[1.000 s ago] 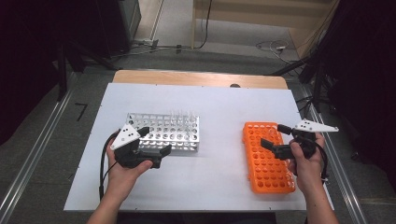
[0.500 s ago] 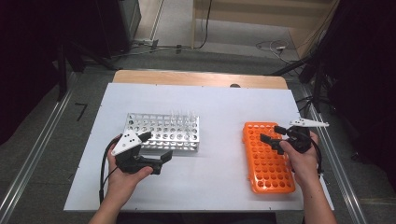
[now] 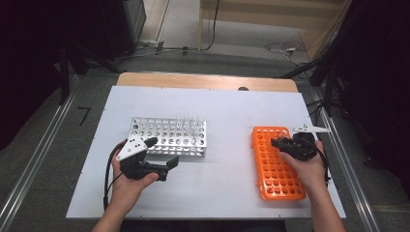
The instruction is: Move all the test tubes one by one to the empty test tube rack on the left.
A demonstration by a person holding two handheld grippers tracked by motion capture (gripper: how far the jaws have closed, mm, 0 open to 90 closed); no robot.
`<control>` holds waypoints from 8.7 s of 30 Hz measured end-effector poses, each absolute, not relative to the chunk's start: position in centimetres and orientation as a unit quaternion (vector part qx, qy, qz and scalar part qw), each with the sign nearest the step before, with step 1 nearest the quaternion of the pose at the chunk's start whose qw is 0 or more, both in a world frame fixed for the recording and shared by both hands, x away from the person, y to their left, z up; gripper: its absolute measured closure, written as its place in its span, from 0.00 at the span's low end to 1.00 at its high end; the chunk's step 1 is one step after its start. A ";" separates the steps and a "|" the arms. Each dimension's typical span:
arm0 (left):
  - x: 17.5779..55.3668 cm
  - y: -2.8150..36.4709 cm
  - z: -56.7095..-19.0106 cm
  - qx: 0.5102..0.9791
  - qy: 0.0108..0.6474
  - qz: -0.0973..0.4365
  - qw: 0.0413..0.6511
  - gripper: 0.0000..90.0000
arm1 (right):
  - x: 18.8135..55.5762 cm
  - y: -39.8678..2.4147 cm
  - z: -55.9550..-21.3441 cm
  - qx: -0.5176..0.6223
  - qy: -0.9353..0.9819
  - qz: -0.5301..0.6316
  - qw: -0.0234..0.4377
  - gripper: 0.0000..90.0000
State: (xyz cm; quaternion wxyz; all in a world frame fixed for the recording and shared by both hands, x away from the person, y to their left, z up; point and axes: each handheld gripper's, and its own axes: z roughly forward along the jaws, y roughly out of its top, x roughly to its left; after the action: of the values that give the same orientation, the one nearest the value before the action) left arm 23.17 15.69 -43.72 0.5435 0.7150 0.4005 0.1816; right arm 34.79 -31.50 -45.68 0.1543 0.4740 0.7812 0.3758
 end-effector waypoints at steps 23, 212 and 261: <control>23.0 15.4 -43.4 0.721 0.387 0.179 0.546 0.01 | 33.3 -32.2 -43.7 0.452 0.759 0.431 0.184 0.82; 33.2 16.2 -39.9 0.680 0.402 0.240 0.564 0.84 | 24.9 -32.1 -43.6 0.330 0.785 0.499 0.159 0.00; 35.0 15.1 -42.9 0.707 0.431 0.267 0.494 0.84 | 25.0 -32.0 -43.8 0.333 0.785 0.500 0.153 0.00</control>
State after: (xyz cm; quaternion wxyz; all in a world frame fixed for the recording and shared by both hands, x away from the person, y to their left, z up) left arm 35.02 15.14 -42.92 0.4937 0.7070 0.4306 0.2666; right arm 25.00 -32.01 -43.83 0.1528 0.3328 0.7847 0.5002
